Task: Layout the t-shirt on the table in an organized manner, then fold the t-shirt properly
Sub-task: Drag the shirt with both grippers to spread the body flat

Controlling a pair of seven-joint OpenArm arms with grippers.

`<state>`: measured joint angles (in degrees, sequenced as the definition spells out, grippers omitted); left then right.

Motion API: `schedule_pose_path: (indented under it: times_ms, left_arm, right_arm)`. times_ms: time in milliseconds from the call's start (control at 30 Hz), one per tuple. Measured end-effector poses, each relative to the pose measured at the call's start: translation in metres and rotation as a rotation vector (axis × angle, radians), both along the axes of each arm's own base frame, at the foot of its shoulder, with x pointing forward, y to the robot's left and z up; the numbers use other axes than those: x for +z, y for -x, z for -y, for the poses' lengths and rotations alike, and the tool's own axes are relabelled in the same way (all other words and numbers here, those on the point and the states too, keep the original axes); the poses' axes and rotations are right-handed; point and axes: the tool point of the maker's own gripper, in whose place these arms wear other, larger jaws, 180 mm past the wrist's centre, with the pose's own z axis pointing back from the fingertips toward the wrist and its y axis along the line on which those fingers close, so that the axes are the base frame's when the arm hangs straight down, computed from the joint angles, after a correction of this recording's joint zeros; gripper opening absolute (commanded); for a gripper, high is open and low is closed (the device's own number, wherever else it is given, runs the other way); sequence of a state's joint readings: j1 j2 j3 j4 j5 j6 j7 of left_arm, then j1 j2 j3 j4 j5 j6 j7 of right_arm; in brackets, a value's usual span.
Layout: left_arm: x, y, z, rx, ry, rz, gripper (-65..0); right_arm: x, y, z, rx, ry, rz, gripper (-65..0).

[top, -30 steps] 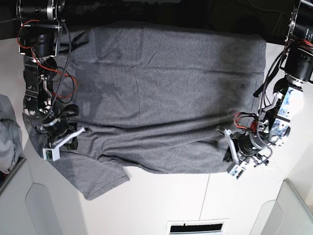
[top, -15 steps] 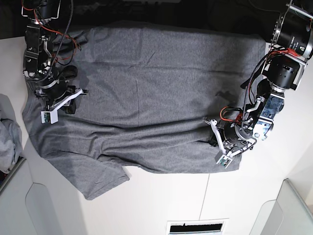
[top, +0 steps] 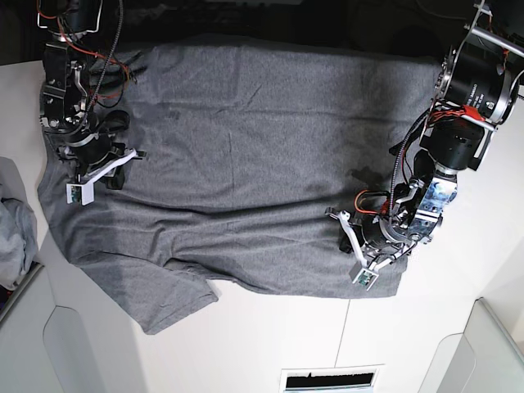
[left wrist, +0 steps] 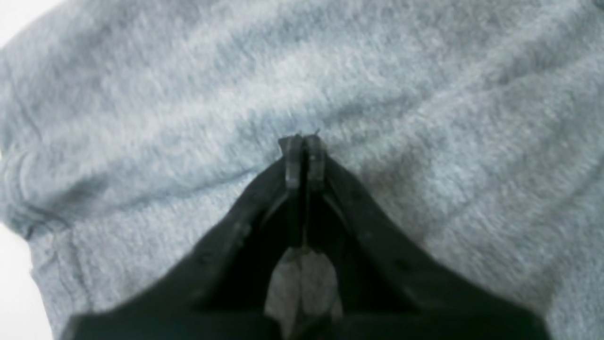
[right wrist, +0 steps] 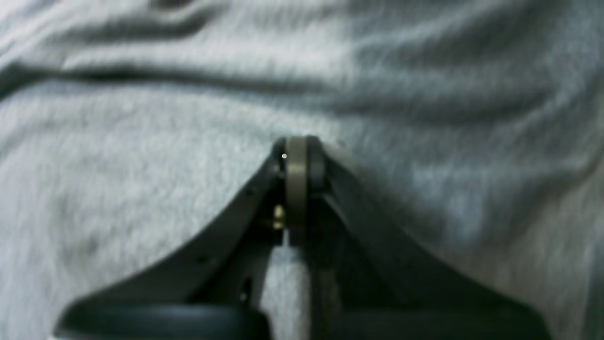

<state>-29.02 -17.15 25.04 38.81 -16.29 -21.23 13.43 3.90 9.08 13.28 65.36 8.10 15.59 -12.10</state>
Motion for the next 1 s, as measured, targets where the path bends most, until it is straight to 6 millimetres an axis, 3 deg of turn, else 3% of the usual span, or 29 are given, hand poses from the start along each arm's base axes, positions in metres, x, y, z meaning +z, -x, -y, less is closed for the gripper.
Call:
schedule_pose_path:
  times_ms: [167,300,500,633,800,1000]
  left_arm:
    - [0.003,-0.011,-0.007,0.015,-0.027,0.01,-65.0]
    - [0.01,-0.023,-0.015,0.031,-0.059,0.003,-65.0]
    - [0.047,-0.053,-0.018,-0.001,-0.063,0.036,-65.0]
    - [0.063,-0.055,-0.017,-0.049,-0.082,0.005,-65.0]
    - [0.079,-0.024,-0.006,-0.133,-0.01,0.005,-65.0]
    - [0.057,0.07,-0.007,-0.258,-0.062,-0.035,-65.0]
  right_arm:
    - [-0.003,-0.038,0.002,-0.025,-0.025,0.019,-65.0]
    - [0.006,-0.064,0.002,-0.023,-0.023,0.007,-65.0]
    - [0.029,-0.091,-0.002,0.001,-0.027,0.05,-65.0]
    - [0.039,-0.094,-0.006,0.02,-0.043,0.082,-65.0]
    - [0.043,-0.074,-0.007,0.033,-0.054,0.07,-65.0]
    - [0.057,-0.031,-0.007,0.093,-0.067,0.112,-65.0]
